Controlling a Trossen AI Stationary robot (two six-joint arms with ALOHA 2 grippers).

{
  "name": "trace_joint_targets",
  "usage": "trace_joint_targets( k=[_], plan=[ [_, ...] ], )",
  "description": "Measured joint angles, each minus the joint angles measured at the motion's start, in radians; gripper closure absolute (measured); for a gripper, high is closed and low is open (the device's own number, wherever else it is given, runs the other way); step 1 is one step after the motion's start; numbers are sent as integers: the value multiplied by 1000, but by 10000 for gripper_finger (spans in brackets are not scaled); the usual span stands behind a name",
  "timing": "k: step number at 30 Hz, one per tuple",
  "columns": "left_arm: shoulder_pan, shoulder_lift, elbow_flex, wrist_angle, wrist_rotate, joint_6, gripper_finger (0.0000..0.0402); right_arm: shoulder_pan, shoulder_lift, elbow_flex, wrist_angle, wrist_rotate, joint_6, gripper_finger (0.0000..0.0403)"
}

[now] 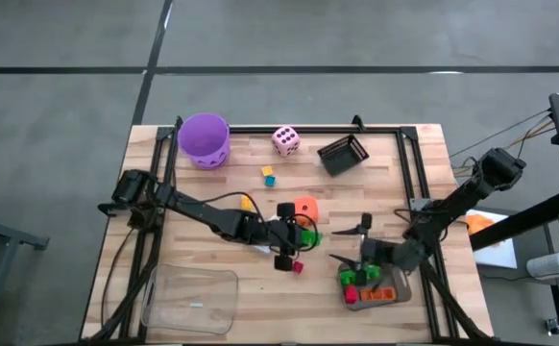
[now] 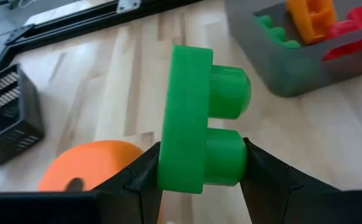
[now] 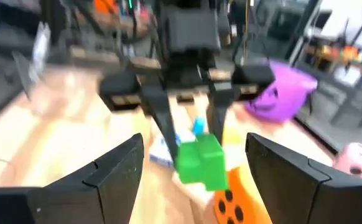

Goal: Pick & Place Toys
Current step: Put the green game piece into the black bin

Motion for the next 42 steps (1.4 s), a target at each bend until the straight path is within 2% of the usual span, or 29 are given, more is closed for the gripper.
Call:
trace_joint_targets(
  k=[4,7,12,17,24,29,37,42],
  plan=[
    [-2,-1,0,1,-13,1,232,-44,7,123,-300,-30,100,126],
    [-1,-2,0,2,-27,3,232,-48,7,176,-374,-30,104,126],
    [-3,-3,0,2,-37,7,232,-54,3,185,-384,-76,86,126],
    [-14,-14,0,5,-38,20,232,-75,23,160,-389,-157,139,126],
    [-20,-60,-8,-10,-39,22,232,-79,61,159,-385,-168,151,126],
    [-22,-119,-90,16,-64,-4,232,-92,80,158,-369,-169,155,126],
    [-27,-211,-274,212,-60,-48,232,-141,87,157,-267,-236,80,126],
    [-26,-228,-308,241,-57,-50,232,-202,87,162,-241,-269,65,126]
  ],
)
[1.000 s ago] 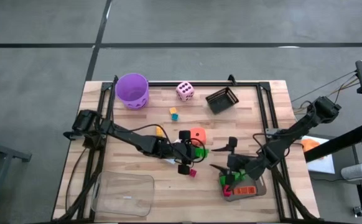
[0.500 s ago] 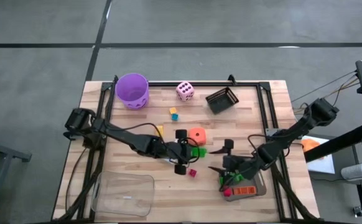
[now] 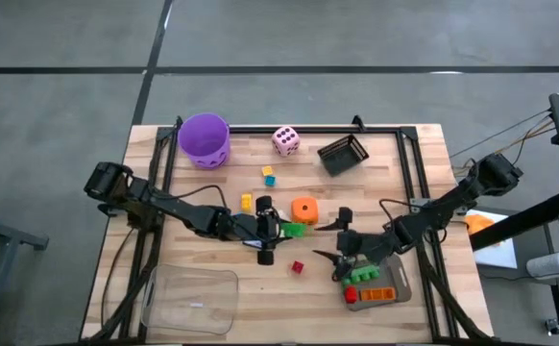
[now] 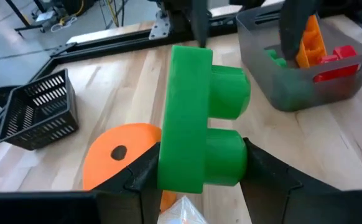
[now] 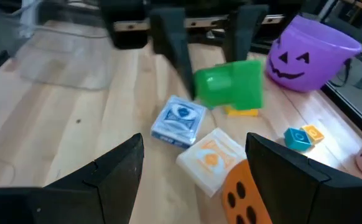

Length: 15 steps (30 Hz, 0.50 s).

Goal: Pick & Place Toys
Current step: Put the green game piece into the black bin

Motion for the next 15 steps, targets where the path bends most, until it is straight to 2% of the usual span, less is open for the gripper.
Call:
trace_joint_targets(
  k=[6,15],
  plan=[
    [-1,1,-1,-7,29,1,232,-61,0,16,-2,-44,-9,126],
    [0,2,-1,-7,52,1,232,-139,-1,41,-2,-163,-34,126]
  ],
)
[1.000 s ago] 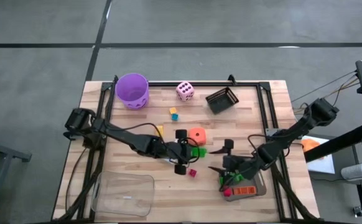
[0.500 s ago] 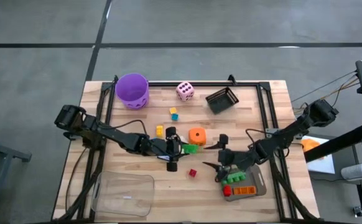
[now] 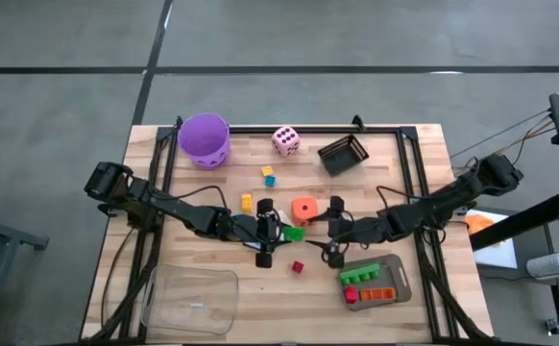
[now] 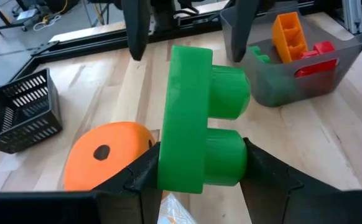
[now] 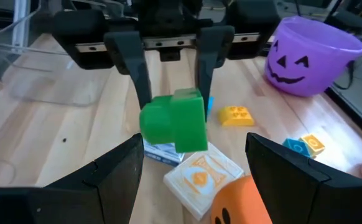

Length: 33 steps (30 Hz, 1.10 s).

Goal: Pick & Place Toys
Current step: Put the green game piece into the black bin

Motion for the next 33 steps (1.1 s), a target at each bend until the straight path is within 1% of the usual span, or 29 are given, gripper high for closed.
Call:
trace_joint_targets(
  k=[7,9,12,17,26,33],
  plan=[
    [0,0,0,0,8,0,232,-38,0,2,0,-114,0,126],
    [0,0,0,1,8,0,232,-42,0,7,4,-134,0,126],
    [0,0,0,2,8,0,232,-43,0,9,8,-138,0,126],
    [3,0,0,11,5,0,232,-44,41,34,10,-182,0,126],
    [3,1,-3,5,5,0,232,-52,172,133,6,-177,-16,126],
    [4,2,-3,8,5,0,232,-56,197,173,-45,-178,-22,126]
  ],
)
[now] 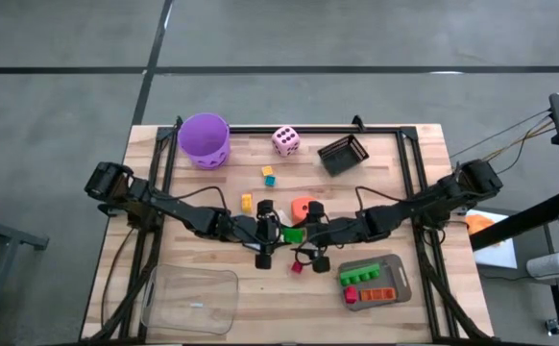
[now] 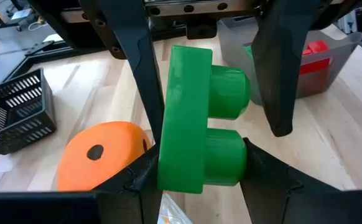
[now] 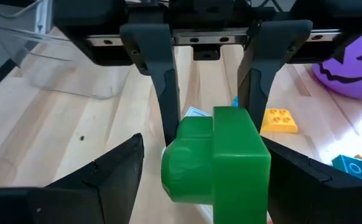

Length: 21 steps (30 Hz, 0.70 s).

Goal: Pick & Place Toys
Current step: Put the green game piece into the black bin

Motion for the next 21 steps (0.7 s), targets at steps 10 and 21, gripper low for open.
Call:
trace_joint_targets(
  k=[10,21],
  plan=[
    [1,0,0,0,0,1,232,1,-15,0,-12,22,11,186],
    [-1,-1,0,-6,-3,15,228,2,-20,-1,-30,39,8,241]
  ],
)
